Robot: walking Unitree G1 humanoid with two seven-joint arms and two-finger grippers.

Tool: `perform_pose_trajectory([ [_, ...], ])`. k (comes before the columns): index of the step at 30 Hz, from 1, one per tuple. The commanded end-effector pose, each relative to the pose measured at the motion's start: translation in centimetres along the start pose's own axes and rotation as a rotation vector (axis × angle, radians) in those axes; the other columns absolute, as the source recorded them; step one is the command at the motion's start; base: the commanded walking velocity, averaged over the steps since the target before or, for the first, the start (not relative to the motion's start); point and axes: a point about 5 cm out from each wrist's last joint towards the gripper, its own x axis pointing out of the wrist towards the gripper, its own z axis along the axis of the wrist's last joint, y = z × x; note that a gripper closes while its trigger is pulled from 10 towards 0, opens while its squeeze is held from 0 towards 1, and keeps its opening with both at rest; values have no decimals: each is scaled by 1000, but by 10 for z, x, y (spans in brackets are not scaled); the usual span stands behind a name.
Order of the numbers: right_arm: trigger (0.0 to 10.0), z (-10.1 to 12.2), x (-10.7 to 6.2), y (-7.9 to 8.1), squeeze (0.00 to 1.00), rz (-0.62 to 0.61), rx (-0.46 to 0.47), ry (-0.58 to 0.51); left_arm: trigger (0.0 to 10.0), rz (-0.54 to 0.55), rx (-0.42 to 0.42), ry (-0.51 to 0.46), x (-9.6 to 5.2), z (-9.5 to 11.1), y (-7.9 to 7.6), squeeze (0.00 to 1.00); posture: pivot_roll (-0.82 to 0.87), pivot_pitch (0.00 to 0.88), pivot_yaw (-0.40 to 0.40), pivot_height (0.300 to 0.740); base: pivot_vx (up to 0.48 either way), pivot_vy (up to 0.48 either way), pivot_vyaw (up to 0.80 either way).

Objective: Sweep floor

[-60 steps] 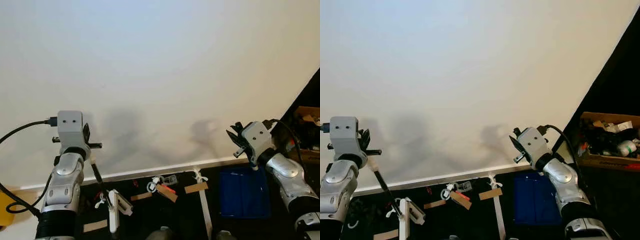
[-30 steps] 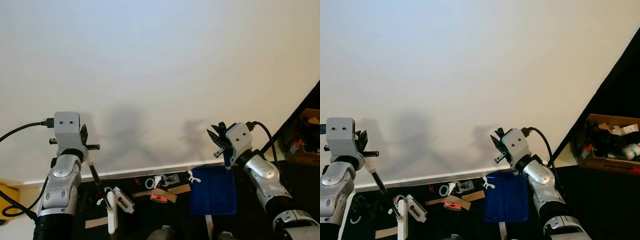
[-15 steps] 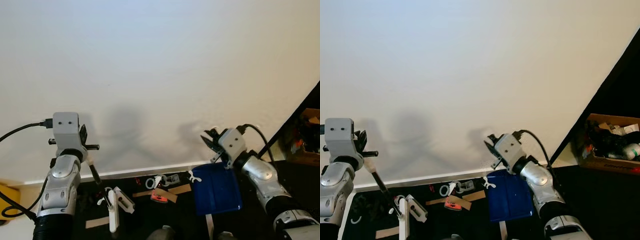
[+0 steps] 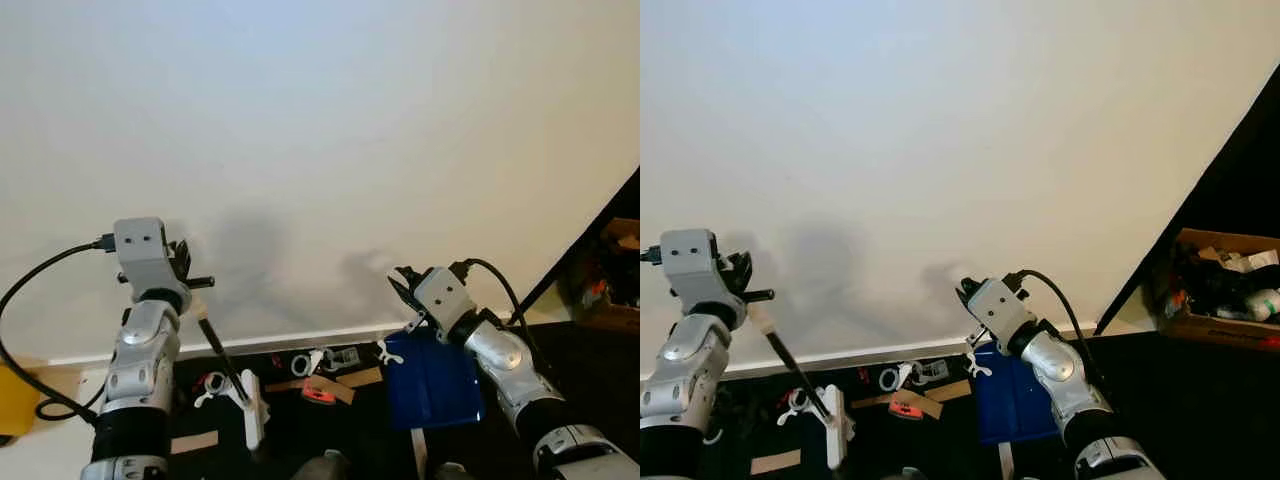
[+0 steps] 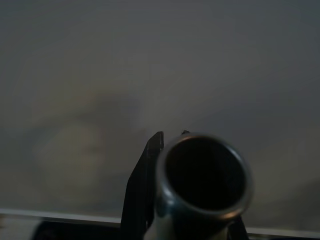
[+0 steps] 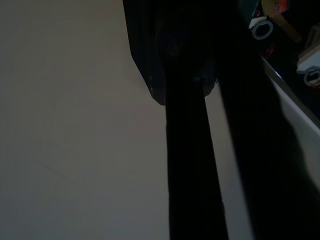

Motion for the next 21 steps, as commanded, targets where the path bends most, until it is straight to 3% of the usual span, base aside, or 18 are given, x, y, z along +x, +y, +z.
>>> perform_pose_trajectory([
  [1, 10000, -7, -4, 9, 0, -13, 33, 24, 10000, -29, -84, 55, -2, -19, -4, 0, 157, 305, 134, 740, 0, 0, 0],
  [6, 10000, -6, -3, 10, 0, -15, 31, 19, 10000, -10, -59, 72, -1, -24, -5, 0, 151, 309, 136, 740, 0, 0, 0],
  [9, 10000, -6, -3, 10, 0, -19, 33, 17, 10000, 16, -95, 99, -2, -31, -3, 0, 154, 313, 139, 740, 0, 0, 0],
  [10, 10000, -6, -3, 10, 0, -20, 32, 15, 10000, 37, -179, 109, -1, -33, -2, 0, 146, 320, 141, 740, 0, 0, 0],
  [12, 10000, -6, -3, 10, 0, -20, 32, 13, 10000, 29, -196, 102, -1, -33, -4, 0, 149, 323, 139, 740, 0, 0, 0],
  [15, 10000, -5, -2, 12, 0, -16, 35, 8, 10000, -7, -138, 72, -1, -34, -6, 0, 144, 333, 138, 740, 0, 0, 0],
  [20, 10000, -4, -1, 13, 0, -9, 40, 1, 10000, -16, -62, -14, 8, -16, -4, 0, 138, 345, 137, 740, 0, 0, 0],
  [21, 10000, -3, -1, 14, 0, -6, 41, -4, 10000, 11, 64, -88, 16, 3, 6, 0, 138, 345, 137, 740, 0, 0, 0],
])
